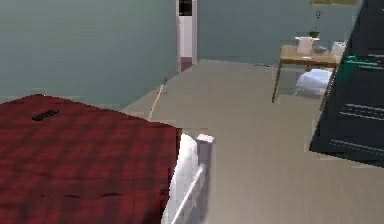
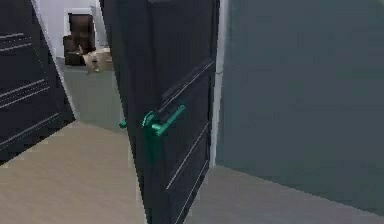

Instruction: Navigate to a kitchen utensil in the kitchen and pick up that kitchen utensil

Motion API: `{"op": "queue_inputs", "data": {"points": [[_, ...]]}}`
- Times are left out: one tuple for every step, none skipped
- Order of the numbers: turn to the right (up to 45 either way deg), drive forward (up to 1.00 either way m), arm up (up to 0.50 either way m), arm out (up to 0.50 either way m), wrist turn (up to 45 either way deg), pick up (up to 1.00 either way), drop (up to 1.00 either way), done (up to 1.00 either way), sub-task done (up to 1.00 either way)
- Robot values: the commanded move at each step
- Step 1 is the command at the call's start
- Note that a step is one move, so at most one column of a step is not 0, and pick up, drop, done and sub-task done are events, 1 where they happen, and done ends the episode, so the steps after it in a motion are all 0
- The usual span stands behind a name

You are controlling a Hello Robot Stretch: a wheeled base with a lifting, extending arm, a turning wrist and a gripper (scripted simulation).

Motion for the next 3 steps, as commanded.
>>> {"op": "queue_inputs", "data": {"points": [[24.0,0.0,0.0,0.0,0.0,0.0,0.0,0.0,0.0],[0.0,1.0,0.0,0.0,0.0,0.0,0.0,0.0,0.0],[6.0,0.0,0.0,0.0,0.0,0.0,0.0,0.0,0.0]]}}
